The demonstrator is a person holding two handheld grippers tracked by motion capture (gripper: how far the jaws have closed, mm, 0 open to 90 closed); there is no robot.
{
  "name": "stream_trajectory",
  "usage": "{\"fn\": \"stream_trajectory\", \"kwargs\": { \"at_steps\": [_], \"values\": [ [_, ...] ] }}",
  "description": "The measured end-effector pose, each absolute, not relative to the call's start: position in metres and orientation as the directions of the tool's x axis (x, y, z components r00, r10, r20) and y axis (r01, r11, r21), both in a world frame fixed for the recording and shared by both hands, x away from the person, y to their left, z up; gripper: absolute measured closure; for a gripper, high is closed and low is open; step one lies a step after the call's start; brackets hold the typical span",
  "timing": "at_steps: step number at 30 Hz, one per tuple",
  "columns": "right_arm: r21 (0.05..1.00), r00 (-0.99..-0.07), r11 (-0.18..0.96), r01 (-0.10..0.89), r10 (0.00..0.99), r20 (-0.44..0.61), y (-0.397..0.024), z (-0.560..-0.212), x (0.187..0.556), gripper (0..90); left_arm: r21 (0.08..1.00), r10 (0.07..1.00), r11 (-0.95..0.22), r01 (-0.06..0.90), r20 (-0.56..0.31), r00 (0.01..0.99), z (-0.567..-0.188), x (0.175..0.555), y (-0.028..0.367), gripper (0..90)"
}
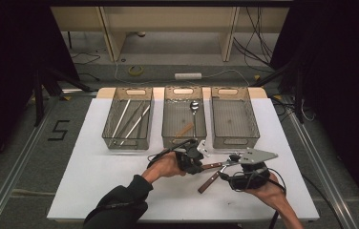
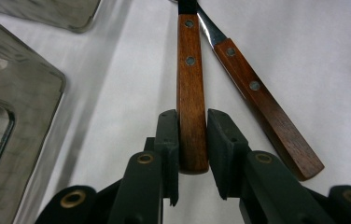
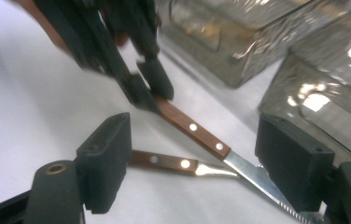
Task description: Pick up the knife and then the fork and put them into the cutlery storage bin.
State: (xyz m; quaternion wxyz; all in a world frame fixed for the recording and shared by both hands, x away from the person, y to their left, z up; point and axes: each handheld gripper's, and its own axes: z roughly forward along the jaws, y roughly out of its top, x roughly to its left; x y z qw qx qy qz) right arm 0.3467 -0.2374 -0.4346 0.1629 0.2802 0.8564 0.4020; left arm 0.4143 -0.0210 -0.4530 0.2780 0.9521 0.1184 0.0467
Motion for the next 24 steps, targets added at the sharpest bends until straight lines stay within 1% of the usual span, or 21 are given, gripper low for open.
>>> {"fn": "stream_trajectory", "kwargs": {
  "at_steps": [6, 13, 24],
  "values": [
    [0.685, -0.855, 0.663, 0.303, 0.506, -0.112, -0.215, -0.451, 0.372, 29.7, 0.532, 0.248, -0.823, 0.198, 0.024, 0.968, -0.451, 0.415, -0.020, 74.1],
    [0.623, -0.879, 0.731, 0.278, 0.455, -0.142, -0.205, -0.458, 0.386, 32.9, 0.529, 0.251, -0.824, 0.201, 0.023, 0.968, -0.449, 0.414, -0.020, 74.2],
    [0.568, -0.895, 0.784, 0.251, 0.411, -0.171, -0.194, -0.466, 0.395, 41.4, 0.528, 0.252, -0.825, 0.201, 0.026, 0.967, -0.446, 0.413, -0.020, 74.1]
  ]
}}
